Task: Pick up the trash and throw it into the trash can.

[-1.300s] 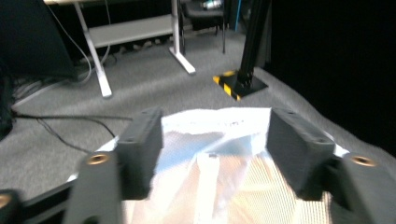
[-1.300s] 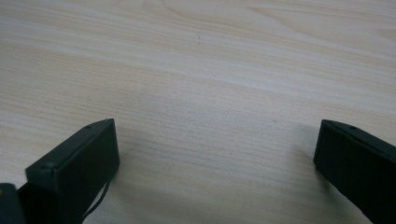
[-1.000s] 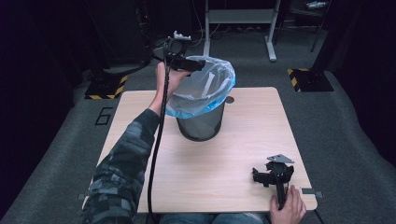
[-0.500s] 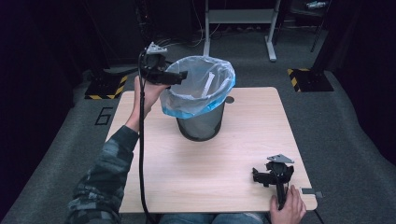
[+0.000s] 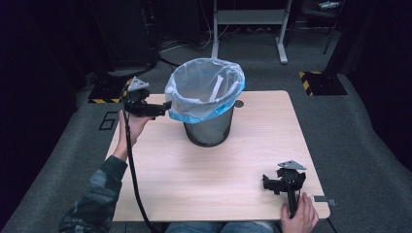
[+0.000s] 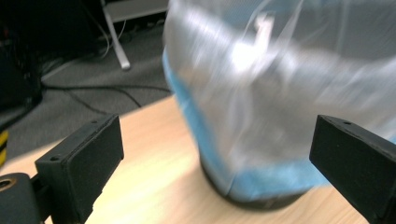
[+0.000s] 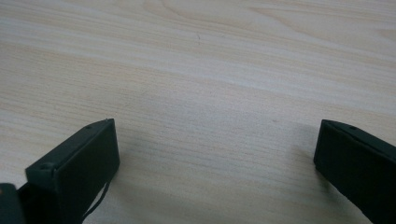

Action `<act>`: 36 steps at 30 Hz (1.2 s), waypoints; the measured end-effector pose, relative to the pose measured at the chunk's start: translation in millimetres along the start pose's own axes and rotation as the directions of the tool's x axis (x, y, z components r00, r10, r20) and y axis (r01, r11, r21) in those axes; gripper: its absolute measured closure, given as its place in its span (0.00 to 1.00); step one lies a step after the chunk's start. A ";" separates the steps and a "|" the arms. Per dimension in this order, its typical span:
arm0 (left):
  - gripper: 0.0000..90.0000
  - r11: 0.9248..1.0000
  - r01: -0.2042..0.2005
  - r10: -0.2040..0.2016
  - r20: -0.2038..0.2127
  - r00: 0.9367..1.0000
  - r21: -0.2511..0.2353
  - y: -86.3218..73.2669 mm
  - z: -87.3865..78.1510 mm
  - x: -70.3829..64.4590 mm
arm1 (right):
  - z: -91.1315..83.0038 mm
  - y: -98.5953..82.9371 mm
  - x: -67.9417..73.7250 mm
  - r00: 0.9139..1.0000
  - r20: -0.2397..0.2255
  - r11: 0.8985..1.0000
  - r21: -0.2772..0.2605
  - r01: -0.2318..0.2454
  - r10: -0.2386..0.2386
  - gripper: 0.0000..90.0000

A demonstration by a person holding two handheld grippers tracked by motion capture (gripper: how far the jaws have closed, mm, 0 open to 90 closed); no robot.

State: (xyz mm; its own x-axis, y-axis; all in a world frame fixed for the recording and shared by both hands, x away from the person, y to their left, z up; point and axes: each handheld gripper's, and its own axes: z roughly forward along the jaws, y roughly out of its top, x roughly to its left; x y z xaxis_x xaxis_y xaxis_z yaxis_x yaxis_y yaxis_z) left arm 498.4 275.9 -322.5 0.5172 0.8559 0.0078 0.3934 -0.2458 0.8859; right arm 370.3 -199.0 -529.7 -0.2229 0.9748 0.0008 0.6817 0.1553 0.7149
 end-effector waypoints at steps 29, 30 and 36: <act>0.00 0.969 0.116 -0.098 -0.091 0.991 0.220 -206.4 22.2 28.7 | 0.0 0.0 0.1 1.000 0.000 1.000 0.000 -0.002 0.002 0.00; 0.00 0.968 0.114 -0.095 -0.092 0.991 0.222 -209.4 22.5 28.0 | 0.0 0.0 0.2 1.000 0.000 1.000 -0.001 -0.003 0.003 0.00; 0.00 0.960 0.090 -0.064 -0.106 0.992 0.264 -220.5 27.4 26.9 | 0.0 0.0 0.0 1.000 0.000 1.000 0.000 0.000 0.000 0.00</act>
State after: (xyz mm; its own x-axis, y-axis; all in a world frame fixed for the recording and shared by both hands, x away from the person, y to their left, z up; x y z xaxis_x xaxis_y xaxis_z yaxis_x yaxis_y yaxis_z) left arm 446.3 340.7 -530.4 0.4077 0.9131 0.0001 0.6252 -0.2792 0.7288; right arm 370.2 -199.0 -529.7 -0.2229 0.9748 0.0008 0.6818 0.1553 0.7149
